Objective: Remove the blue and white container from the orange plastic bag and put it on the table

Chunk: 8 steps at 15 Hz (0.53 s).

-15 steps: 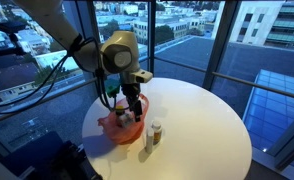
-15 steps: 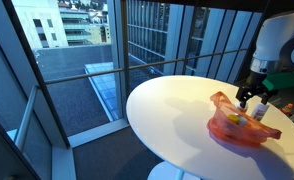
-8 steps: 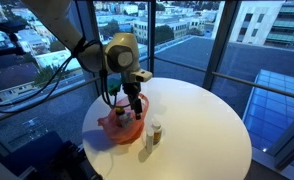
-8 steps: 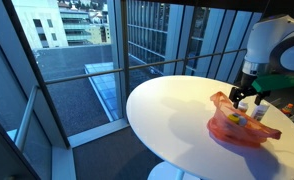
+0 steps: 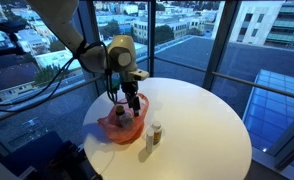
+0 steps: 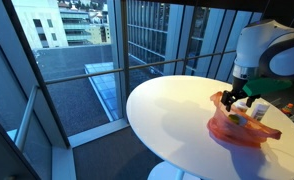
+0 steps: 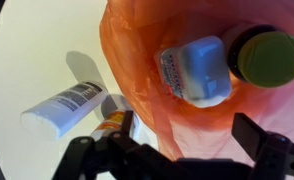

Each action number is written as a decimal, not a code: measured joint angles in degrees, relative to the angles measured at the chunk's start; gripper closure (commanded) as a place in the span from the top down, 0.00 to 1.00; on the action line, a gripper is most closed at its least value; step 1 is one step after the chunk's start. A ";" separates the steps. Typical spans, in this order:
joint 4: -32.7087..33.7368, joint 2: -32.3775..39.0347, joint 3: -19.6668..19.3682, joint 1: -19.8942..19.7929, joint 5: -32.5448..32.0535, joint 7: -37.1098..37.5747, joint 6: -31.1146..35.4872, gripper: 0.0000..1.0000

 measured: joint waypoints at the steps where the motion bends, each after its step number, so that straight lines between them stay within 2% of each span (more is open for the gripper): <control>1: 0.31 0.43 0.02 0.38 0.00 0.00 -0.03 1.00; 8: 0.95 1.60 0.31 2.52 0.00 0.00 -2.03 1.00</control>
